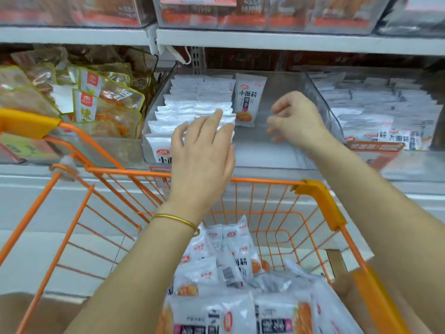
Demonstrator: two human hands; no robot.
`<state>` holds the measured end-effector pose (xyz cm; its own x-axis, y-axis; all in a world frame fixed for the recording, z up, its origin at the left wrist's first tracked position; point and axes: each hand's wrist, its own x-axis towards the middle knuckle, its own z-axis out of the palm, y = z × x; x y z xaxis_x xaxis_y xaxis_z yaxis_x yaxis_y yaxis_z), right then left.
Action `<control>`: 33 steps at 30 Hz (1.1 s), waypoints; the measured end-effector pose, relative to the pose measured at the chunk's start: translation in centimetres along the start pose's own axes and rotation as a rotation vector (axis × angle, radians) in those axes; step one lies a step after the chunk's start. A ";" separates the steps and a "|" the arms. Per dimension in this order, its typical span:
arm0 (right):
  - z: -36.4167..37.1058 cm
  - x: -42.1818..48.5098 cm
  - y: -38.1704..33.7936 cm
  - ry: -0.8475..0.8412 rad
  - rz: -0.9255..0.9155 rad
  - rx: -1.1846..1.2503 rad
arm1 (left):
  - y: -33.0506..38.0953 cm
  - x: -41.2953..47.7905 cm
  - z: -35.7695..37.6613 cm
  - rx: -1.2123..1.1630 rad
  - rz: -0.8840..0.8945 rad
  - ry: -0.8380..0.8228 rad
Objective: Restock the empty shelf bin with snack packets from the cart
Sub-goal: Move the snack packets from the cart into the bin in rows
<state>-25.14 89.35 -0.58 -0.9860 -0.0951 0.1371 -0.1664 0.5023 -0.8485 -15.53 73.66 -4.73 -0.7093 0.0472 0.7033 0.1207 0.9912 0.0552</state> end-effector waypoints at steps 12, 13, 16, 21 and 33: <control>2.1 -12.3 6.4 -1.186 0.114 -1.124 | 2.2 -2.8 -1.3 -0.095 0.034 -0.087; 2.6 -12.9 6.7 -1.214 0.085 -1.221 | 2.3 -2.8 -1.3 -0.112 0.032 -0.094; 3.8 -14.4 7.3 -1.267 0.002 -1.416 | 2.7 -3.0 -1.3 -0.138 0.051 -0.102; 4.3 -14.7 6.9 -1.339 0.057 -1.448 | 3.0 -3.4 -1.4 -0.187 0.065 -0.152; -1.0 -11.8 4.1 -0.684 0.195 -0.687 | 3.8 -3.1 -1.9 -0.613 0.064 -0.709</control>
<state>-14.24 93.44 -5.16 -0.8135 -0.3248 -0.4824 -0.1858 0.9312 -0.3137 -11.57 77.01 -5.39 -0.9219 0.3638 0.1329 0.3755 0.7551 0.5374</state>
